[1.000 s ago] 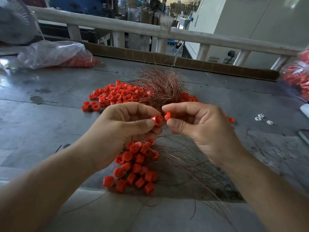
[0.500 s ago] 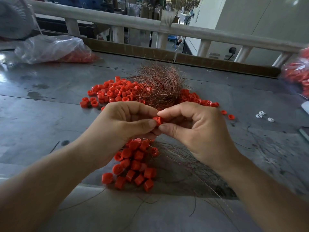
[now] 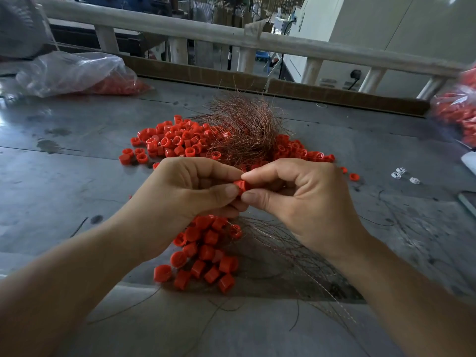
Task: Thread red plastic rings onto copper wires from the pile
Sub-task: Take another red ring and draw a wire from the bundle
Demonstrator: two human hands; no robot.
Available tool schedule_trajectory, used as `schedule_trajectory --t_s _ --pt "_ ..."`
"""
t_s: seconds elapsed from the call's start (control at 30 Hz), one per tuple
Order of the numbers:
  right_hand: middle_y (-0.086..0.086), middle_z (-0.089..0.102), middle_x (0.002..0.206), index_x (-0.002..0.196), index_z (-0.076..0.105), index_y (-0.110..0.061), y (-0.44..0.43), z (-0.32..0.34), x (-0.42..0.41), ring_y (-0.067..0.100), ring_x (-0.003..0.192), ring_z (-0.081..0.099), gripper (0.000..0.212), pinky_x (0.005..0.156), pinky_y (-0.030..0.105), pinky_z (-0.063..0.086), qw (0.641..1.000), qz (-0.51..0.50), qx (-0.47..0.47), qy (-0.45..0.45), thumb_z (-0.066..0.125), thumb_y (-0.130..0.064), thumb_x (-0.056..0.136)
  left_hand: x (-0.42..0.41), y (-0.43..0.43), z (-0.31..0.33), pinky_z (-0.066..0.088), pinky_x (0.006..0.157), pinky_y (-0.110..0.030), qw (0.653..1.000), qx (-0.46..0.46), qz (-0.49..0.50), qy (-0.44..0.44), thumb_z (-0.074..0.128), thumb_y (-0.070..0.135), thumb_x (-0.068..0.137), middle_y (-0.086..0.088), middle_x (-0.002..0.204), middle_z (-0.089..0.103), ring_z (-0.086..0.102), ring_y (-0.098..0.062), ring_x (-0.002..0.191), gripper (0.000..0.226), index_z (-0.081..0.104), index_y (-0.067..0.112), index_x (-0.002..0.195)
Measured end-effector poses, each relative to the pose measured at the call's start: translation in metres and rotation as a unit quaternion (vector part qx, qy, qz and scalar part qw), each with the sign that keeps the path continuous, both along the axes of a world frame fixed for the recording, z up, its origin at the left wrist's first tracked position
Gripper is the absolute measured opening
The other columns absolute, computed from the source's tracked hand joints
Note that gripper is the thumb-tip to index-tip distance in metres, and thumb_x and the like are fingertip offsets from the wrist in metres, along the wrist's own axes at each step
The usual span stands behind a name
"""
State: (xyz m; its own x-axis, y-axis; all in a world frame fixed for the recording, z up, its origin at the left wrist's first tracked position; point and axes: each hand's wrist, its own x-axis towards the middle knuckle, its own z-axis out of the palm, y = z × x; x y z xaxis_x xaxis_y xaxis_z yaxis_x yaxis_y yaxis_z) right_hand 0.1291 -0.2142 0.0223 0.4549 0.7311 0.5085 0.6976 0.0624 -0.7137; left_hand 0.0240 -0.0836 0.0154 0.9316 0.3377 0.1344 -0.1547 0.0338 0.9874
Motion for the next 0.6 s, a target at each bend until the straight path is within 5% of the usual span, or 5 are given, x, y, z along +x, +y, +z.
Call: schedule_trajectory --t_s 0.6 --pt "-0.017 0.061 0.074 0.082 0.073 -0.009 -0.0017 0.0014 0.0032 0.000 0.073 0.063 0.022 0.065 0.010 0.049 0.998 0.022 0.009 -0.060 0.074 -0.022 0.064 -0.0008 -0.0003 -0.0009 0.053 0.053 -0.018 0.999 -0.020 -0.029 0.016 0.068 0.019 0.049 -0.010 0.065 0.070 0.068 -0.015 0.058 0.025 0.076 0.017 0.073"
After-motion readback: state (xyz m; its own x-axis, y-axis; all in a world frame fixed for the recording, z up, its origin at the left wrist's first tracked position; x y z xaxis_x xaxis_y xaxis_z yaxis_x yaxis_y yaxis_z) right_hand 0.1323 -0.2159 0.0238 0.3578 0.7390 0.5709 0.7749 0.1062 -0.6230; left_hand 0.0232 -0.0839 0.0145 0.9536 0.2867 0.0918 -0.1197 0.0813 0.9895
